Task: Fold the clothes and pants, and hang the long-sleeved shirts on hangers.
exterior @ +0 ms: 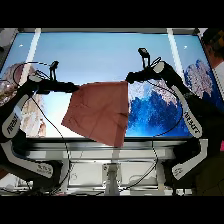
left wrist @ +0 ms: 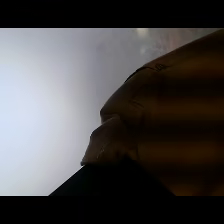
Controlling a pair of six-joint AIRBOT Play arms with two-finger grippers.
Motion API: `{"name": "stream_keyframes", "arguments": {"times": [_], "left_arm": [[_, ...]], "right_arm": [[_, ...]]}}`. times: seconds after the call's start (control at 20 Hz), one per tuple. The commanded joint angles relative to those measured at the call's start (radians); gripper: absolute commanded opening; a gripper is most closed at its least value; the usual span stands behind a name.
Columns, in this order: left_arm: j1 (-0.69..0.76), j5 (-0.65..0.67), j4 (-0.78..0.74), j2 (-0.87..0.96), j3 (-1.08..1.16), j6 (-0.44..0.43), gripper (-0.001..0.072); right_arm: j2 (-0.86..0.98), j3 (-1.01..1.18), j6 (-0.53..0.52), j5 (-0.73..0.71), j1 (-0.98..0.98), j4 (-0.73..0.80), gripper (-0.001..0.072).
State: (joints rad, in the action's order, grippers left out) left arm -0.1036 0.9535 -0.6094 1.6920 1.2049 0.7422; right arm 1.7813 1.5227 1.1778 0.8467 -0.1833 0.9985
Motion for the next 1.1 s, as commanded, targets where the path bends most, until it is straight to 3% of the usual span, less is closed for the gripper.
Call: {"name": "stream_keyframes", "arguments": {"times": [0.0,0.3,0.4,0.45,0.8,0.9,1.05], "left_arm": [[0.048,0.048,0.046,-0.001,0.0,-0.054,0.0015],[0.061,0.012,0.046,0.0,0.0,-0.054,0.0015],[0.061,-0.001,0.046,0.0,0.0,-0.054,0.0015],[0.061,-0.008,0.046,0.0,0.0,-0.054,0.0015],[0.061,-0.019,0.046,0.0,0.0,-0.051,0.0016],[0.061,-0.021,0.046,0.0,0.0,-0.051,0.0015],[0.06,-0.051,0.047,0.0,0.0,-0.051,0.0016]], "right_arm": [[0.011,-0.001,0.012,0.073,0.045,0.01,0.0512],[0.091,-0.001,0.007,0.223,0.188,-0.156,0.0512],[0.127,-0.001,0.007,0.264,0.196,-0.185,0.0558],[0.14,-0.001,0.007,0.261,0.192,-0.188,0.0592],[0.188,0.0,0.017,0.192,0.148,-0.214,0.058],[0.195,0.0,0.015,0.192,0.127,-0.214,0.0534],[0.197,0.002,-0.027,0.182,0.089,-0.209,0.0394]]}}
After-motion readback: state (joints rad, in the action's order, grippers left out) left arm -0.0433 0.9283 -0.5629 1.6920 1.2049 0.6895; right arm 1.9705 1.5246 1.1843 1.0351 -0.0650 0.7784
